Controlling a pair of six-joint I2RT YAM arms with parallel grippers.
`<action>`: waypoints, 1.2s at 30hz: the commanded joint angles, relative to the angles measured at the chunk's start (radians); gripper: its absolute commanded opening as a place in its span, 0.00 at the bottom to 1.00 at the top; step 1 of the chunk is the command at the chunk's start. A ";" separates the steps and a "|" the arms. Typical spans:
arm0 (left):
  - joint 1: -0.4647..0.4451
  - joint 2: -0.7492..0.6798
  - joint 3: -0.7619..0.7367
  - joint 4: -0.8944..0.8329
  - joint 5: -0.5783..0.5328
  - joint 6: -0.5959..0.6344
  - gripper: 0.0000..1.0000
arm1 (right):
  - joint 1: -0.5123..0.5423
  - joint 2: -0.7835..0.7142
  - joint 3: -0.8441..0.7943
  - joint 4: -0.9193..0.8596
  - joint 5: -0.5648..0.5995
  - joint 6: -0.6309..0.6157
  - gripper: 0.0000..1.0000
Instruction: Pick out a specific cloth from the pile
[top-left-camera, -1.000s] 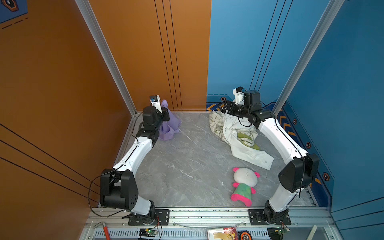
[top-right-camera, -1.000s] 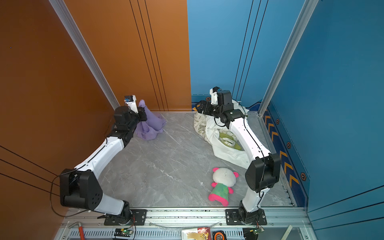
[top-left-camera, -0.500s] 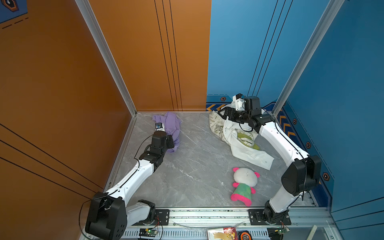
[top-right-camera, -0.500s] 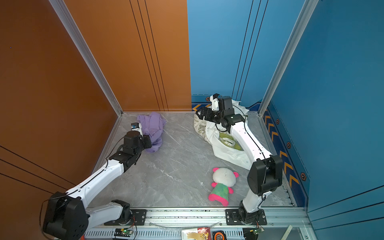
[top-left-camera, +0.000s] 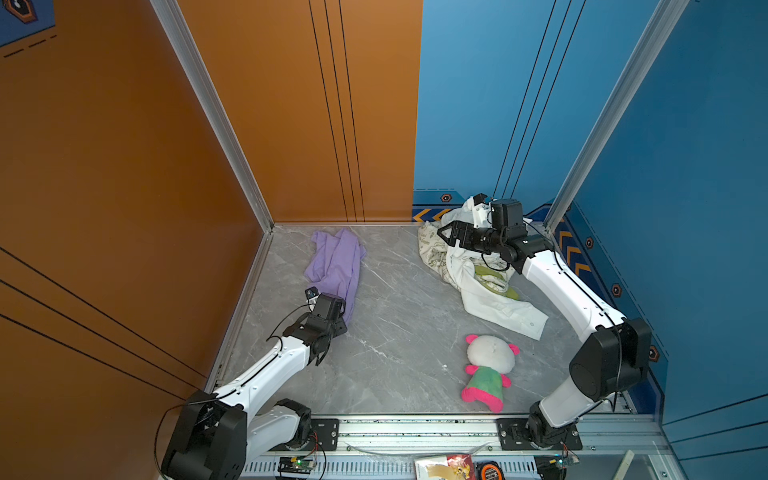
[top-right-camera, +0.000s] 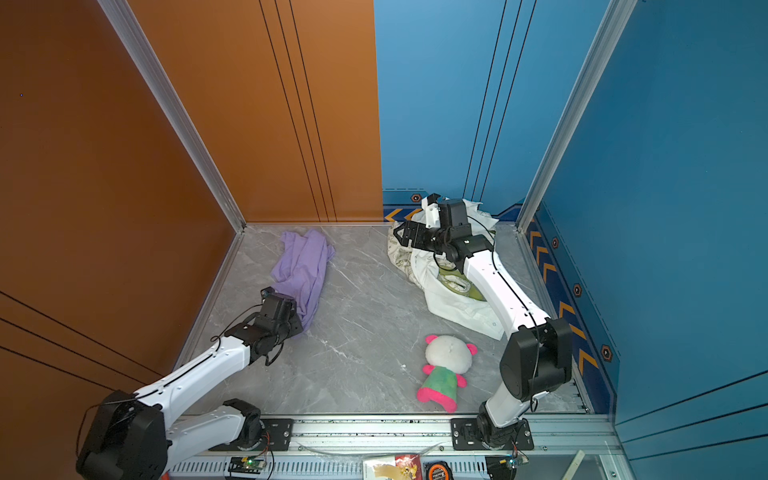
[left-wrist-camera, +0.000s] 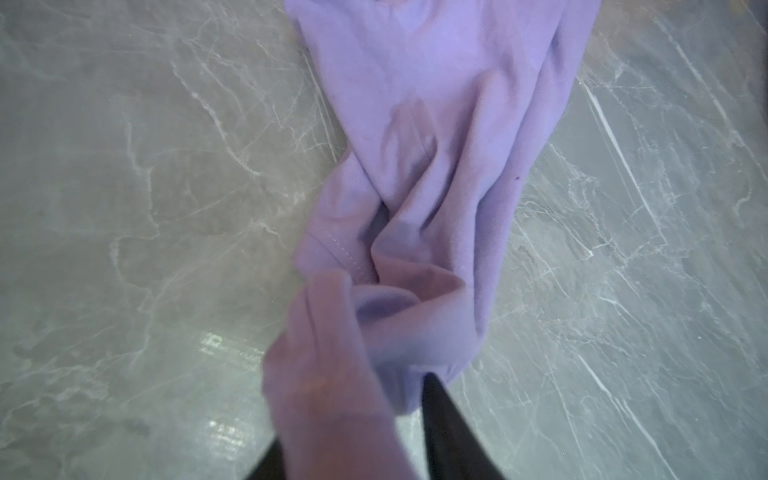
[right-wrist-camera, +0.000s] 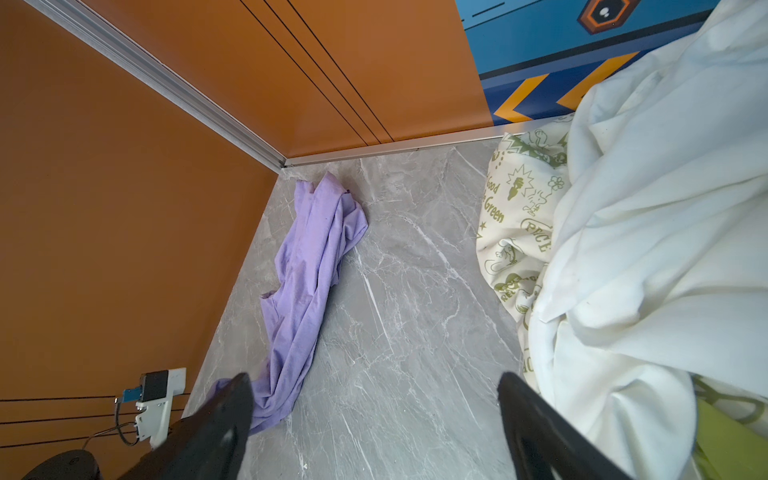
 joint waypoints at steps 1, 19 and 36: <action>0.012 -0.068 0.057 -0.083 -0.031 0.006 0.67 | -0.004 -0.041 -0.018 0.013 -0.005 -0.015 0.92; 0.093 0.042 0.326 0.125 0.188 0.189 0.98 | 0.008 -0.026 0.011 0.032 0.025 -0.017 0.93; 0.046 -0.045 0.097 0.475 -0.008 0.576 0.98 | -0.121 -0.251 -0.276 0.138 0.285 -0.156 0.98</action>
